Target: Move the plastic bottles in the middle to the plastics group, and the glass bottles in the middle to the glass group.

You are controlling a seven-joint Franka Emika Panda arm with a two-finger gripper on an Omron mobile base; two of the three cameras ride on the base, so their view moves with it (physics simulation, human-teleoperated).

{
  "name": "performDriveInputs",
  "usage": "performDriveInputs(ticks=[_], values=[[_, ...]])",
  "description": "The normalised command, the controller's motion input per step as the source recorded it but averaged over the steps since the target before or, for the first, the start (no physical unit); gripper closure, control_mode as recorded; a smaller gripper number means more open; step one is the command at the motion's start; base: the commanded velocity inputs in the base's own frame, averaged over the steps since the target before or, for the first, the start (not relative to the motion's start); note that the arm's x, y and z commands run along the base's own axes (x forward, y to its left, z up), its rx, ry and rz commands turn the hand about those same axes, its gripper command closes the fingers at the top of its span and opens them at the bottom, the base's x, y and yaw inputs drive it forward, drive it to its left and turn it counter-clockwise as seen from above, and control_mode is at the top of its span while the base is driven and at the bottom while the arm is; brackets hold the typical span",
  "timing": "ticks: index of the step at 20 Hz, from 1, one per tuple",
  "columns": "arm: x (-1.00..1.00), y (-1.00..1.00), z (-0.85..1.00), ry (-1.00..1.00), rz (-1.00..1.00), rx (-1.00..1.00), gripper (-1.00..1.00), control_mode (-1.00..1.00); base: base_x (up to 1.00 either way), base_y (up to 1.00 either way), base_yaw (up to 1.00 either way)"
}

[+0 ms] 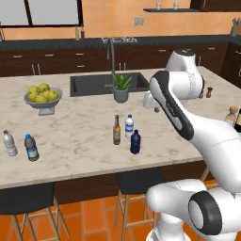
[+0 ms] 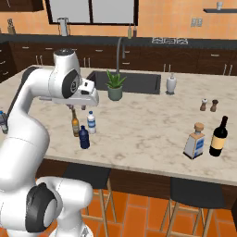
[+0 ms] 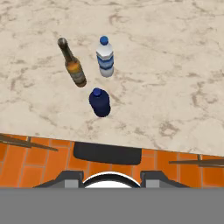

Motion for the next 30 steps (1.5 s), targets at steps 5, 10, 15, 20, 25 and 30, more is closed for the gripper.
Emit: performDriveInputs(ticks=[5, 10, 15, 20, 25, 30], values=[[-0.43, 0.00, -0.13, 0.04, 0.03, 0.00, -1.00, -1.00, 0.00, 0.00, 0.00], [0.23, 0.13, -0.31, 0.01, 0.01, 0.00, -1.00, -1.00, 0.00, 0.00, 0.00], [0.89, 0.33, -0.52, 0.00, 0.04, 0.00, -1.00, -1.00, 0.00, 0.00, 0.00], [0.51, 0.18, -0.66, 0.00, 0.05, 0.00, -1.00, -1.00, 0.00, 0.00, 0.00], [0.31, 0.05, -0.64, -0.05, 0.00, 0.00, -1.00, -1.00, 0.00, 0.00, 0.00], [0.05, 0.00, -0.30, 0.00, 0.00, 0.00, -1.00, -1.00, 0.00, 0.00, 0.00]])
